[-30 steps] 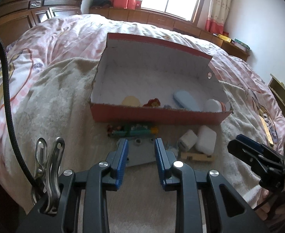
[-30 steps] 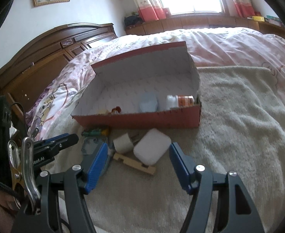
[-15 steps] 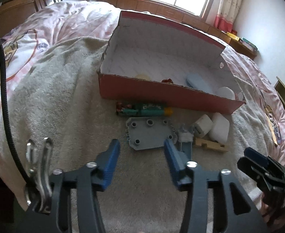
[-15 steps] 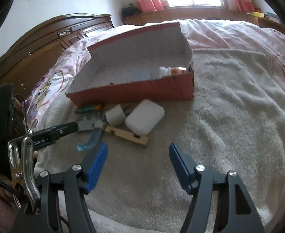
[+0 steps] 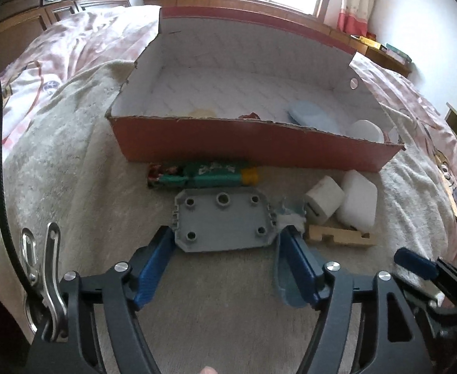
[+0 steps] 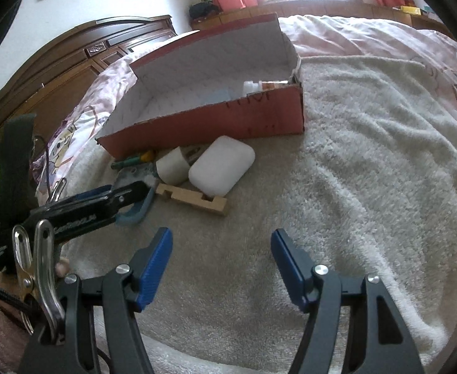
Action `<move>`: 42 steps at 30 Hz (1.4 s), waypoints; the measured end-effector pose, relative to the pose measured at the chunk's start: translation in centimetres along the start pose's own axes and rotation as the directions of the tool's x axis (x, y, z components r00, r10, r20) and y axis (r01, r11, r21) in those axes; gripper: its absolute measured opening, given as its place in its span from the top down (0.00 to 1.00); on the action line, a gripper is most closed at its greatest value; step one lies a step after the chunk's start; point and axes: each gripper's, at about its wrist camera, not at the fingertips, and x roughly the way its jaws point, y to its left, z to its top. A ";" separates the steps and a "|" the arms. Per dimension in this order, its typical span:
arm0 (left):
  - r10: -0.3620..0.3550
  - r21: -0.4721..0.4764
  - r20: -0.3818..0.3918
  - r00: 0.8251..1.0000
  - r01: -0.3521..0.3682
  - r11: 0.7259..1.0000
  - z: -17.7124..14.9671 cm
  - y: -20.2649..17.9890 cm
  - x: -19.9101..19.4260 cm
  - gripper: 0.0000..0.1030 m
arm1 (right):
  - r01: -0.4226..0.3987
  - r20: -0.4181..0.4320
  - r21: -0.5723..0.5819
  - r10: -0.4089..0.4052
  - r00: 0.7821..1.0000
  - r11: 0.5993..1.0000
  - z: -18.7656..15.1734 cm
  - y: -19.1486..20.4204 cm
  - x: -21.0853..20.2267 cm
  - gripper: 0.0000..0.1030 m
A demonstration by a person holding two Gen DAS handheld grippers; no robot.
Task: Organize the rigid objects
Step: 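Grasp the grey studded plate by its edges with the left tool, then lift the grey plate off the towel with the left tool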
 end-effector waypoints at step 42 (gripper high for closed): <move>0.044 0.051 0.034 0.998 -0.046 0.998 -1.4 0.8 -0.4 0.28 | 0.006 0.002 -0.017 -0.006 1.000 1.000 -0.3 0.2 0.4 0.32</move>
